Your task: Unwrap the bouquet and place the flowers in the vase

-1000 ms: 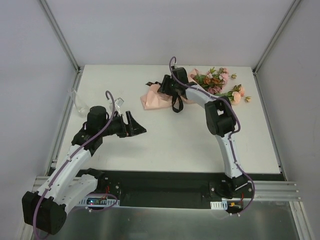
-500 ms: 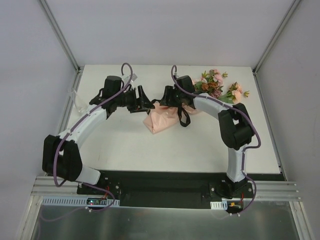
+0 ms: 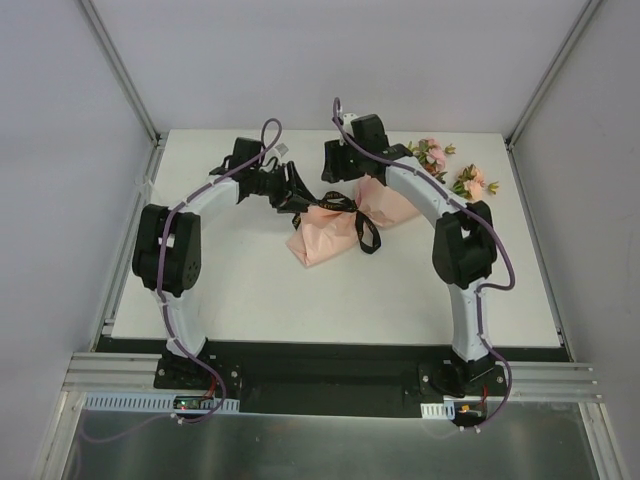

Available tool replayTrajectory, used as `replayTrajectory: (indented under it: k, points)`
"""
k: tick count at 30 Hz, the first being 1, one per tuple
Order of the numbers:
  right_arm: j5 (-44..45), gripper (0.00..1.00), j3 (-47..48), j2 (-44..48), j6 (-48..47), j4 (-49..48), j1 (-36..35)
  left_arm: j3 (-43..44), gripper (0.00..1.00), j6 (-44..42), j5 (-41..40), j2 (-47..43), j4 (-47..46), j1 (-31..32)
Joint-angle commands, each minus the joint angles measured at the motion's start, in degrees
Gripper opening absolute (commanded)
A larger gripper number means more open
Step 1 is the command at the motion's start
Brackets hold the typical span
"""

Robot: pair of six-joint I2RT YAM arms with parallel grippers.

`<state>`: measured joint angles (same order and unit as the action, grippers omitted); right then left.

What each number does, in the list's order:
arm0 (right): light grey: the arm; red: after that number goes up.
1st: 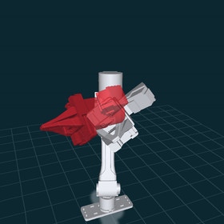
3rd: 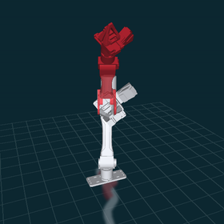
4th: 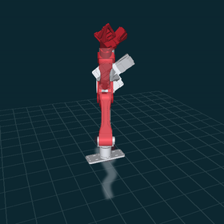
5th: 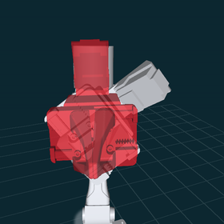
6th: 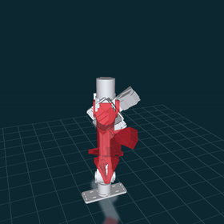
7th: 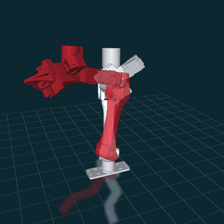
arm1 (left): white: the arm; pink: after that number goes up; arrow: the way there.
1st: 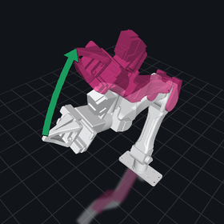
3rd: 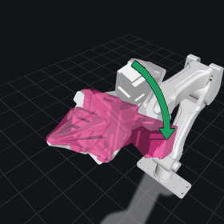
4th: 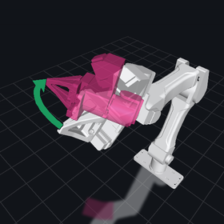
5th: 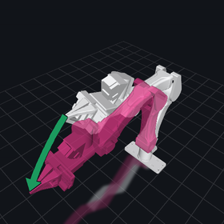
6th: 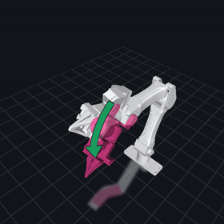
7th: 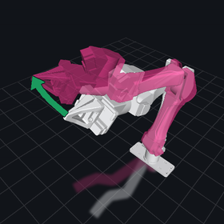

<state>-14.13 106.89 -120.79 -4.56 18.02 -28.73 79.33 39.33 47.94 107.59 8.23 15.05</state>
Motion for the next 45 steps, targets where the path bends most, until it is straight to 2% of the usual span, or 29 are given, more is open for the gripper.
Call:
replayTrajectory:
  k: [1, 3, 6, 8, 9, 10, 13, 16, 21, 24, 30, 40, 45]
  points:
    - [1.38, 0.55, 7.69, -5.32, -7.99, 8.06, -0.18, 0.05, 0.44, -0.65, 3.48, 2.53, -0.93, 0.60]
    - [3.57, 0.56, 10.78, -7.78, -9.85, 11.06, -0.71, -0.84, 0.33, -1.27, 3.30, 3.06, -1.02, 0.51]
    - [4.90, 0.54, 11.42, -7.71, -12.40, 14.15, -1.85, -1.46, 0.27, -1.19, 4.09, 3.85, -1.02, 0.86]
    - [5.51, 0.51, 7.74, -6.30, -12.84, 12.14, -2.91, -1.37, 0.21, -0.57, 4.18, 4.56, -0.93, 0.86]
    - [6.56, 0.43, 6.33, -4.91, -12.76, 10.21, -3.52, -1.28, 0.20, -0.48, 4.44, 4.73, -0.93, 0.86]
    - [7.35, 0.39, 5.53, -4.46, -12.84, 9.58, -3.87, -1.46, 0.17, -0.57, 4.09, 5.34, -0.93, 0.86]
    - [13.68, 0.38, 5.43, -4.36, -12.58, 9.57, -4.84, -1.64, 0.05, 1.00, 4.61, 7.36, -0.94, 0.86]
    - [13.69, 0.38, 5.43, -4.10, -12.40, 9.05, -5.11, -1.63, 0.01, 1.10, 4.18, 9.03, -0.94, 0.86]
    - [12.72, 0.46, 5.69, -4.54, -14.16, 7.64, -6.86, -2.16, 0.00, 1.28, 3.65, 9.48, -0.93, 1.04]
    - [11.06, 0.47, 7.62, -6.47, -14.25, 8.08, -7.04, -2.42, 0.00, 0.92, 2.86, 9.22, -1.02, 1.04]
    - [9.74, 0.44, 11.58, -11.04, -15.22, 8.61, -6.95, -2.78, 0.00, 0.57, 2.33, 9.48, -0.76, 1.39]
    - [7.10, 0.45, 14.92, -15.79, -15.57, 8.96, -6.95, -2.34, 0.00, 0.57, 2.59, 9.92, -0.67, 1.91]
    - [4.29, 0.38, 16.24, -17.19, -15.57, 8.87, -7.04, -2.25, 0.00, 0.31, 1.98, 10.71, -0.32, 1.83]
